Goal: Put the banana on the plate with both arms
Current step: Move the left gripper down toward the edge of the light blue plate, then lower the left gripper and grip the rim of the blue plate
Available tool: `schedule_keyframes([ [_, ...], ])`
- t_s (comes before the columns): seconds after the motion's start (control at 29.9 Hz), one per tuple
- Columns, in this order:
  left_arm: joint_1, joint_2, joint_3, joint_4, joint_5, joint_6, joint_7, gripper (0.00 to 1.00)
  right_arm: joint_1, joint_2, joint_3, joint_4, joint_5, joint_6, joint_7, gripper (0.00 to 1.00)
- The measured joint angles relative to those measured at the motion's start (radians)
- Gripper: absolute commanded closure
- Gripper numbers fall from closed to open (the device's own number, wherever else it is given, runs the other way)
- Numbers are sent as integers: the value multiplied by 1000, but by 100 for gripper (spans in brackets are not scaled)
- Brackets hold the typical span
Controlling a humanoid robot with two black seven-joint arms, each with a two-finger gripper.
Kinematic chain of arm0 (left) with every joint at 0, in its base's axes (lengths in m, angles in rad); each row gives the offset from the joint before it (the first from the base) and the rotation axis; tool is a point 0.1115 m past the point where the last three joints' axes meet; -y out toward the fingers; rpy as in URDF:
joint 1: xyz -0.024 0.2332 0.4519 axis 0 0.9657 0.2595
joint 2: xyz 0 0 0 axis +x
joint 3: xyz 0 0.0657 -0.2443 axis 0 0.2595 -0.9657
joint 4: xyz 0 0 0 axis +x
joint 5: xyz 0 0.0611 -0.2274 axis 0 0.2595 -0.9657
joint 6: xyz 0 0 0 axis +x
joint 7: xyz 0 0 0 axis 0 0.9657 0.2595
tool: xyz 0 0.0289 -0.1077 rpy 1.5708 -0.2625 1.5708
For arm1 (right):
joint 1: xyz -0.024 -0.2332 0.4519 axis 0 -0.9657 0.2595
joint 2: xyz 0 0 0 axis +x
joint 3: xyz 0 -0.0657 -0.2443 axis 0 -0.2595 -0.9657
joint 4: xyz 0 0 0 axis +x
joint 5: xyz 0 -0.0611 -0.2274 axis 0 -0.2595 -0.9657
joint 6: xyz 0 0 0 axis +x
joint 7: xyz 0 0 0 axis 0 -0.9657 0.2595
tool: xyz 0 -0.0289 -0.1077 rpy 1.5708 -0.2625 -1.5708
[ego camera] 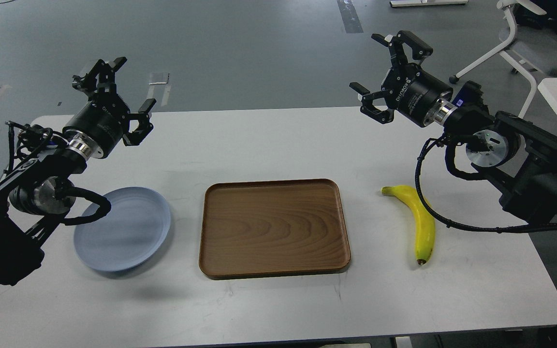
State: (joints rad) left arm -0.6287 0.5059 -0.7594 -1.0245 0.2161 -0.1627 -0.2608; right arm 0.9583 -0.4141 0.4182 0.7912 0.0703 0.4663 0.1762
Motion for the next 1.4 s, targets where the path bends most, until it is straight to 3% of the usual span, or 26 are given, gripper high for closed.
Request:
schedule_keyframes([
  [0.6, 0, 7, 0, 2, 11, 26, -13, 1, -12, 1, -4, -1, -1, -2, 4, 0],
  [0.7, -3, 16, 22, -4, 112, 40, -49, 1, -12, 1, -3, -1, -1, -2, 6, 0],
  [0.8, -13, 38, 53, -37, 433, 168, -131, 1, -16, 1, -2, -1, -1, -2, 8, 0],
  [0.9, -13, 87, 125, -70, 747, 339, -131, 1, -25, -1, 0, -1, -1, -2, 9, 0],
  [1.0, -12, 180, 244, -95, 960, 384, -122, 1, -33, -2, 2, -1, -1, -2, 9, 0],
  [1.14, -15, 301, 397, -137, 1027, 407, -139, 2, -41, -2, 2, 0, -1, -2, 9, 0],
  [1.4, 47, 451, 587, -98, 1173, 548, -157, 2, -53, -2, 3, 0, -1, -2, 11, 0],
])
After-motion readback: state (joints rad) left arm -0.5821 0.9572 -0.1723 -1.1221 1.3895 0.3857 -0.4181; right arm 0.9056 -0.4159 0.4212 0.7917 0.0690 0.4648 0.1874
